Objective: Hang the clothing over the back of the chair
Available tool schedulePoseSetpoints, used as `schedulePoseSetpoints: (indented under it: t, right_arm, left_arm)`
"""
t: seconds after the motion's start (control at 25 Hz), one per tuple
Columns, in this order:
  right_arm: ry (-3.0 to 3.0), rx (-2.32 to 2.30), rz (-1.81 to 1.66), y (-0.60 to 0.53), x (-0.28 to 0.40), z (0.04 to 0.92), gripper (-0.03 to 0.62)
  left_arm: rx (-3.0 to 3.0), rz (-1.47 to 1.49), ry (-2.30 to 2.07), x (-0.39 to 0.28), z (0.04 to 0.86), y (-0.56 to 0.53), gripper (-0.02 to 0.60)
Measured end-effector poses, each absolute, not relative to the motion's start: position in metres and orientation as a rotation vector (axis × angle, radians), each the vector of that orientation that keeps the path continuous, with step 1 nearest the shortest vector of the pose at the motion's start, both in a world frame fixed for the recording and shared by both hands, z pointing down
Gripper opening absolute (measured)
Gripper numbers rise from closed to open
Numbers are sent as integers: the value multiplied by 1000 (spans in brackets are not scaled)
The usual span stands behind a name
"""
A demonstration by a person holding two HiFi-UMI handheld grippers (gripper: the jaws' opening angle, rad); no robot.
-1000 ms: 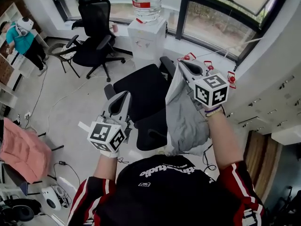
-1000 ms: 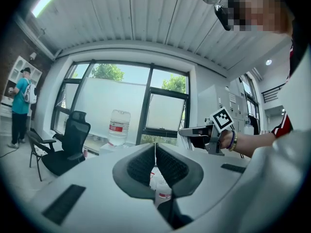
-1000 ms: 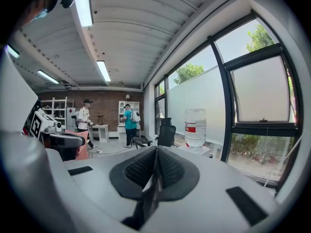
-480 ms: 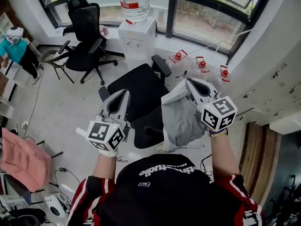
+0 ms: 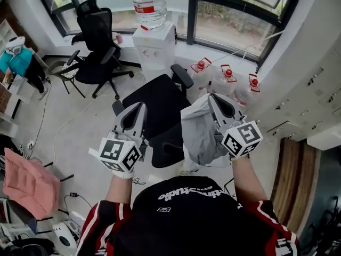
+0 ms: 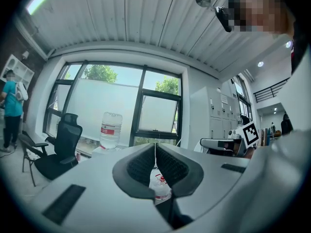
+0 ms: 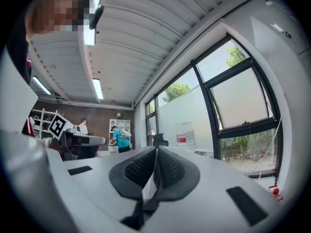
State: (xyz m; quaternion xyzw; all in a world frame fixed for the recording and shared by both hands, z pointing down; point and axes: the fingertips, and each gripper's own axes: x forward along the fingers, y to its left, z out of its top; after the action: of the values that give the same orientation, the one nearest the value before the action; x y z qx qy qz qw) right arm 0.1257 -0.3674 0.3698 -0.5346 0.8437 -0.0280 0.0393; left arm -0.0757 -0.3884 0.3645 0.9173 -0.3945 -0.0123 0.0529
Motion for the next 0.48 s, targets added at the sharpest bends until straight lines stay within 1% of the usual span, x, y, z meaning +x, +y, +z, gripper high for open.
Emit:
schedulePoseSetpoints:
  t: [0.16,0.32,0.4,0.48]
  right_arm:
    - [2601,-1620,-95,-366,122,376,41]
    - [2629,-1583,-92,-366,115,375,130]
    - [2644,-1572,-81,-366,113,374,149]
    - [2660,-1567,-77,-366,110,376,187]
  left_arm:
    - [2784,-20,-1204,-76,365,-385,26]
    - [2781,-5,-1214,-76,365,-384,26]
    - [2780,-5,-1218,-77,365,-385,26]
    - [2781,-4,-1220,-77,366,-385,26]
